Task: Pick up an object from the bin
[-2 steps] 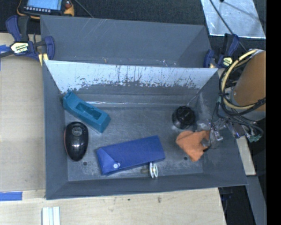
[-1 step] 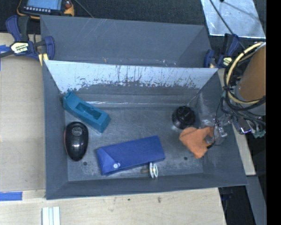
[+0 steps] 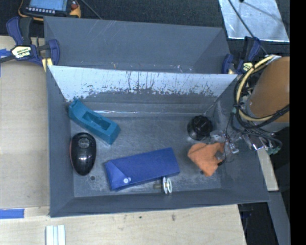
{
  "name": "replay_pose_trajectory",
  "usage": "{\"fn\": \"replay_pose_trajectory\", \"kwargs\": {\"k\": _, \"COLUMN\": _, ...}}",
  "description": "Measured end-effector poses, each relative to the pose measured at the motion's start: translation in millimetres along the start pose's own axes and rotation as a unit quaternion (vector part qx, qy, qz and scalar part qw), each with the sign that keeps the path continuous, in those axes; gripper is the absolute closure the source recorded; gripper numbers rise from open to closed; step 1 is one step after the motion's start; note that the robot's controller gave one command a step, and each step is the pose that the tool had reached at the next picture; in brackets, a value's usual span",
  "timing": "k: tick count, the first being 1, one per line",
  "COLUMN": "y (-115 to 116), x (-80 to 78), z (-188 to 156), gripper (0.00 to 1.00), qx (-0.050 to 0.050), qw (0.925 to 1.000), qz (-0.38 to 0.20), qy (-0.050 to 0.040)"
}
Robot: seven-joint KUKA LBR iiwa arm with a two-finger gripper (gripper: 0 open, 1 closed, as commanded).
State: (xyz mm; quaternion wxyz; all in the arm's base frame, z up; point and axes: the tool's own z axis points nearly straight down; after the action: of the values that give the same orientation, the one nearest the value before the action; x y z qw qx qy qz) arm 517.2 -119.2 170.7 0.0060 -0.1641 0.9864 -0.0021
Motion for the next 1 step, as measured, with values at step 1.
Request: {"fn": "replay_pose_trajectory", "kwargs": {"k": 1, "y": -1.2, "x": -4.4, "z": -25.6, "gripper": 1.0, "qx": -0.005, "qw": 0.9999, "qz": -0.007, "qy": 0.0082}}
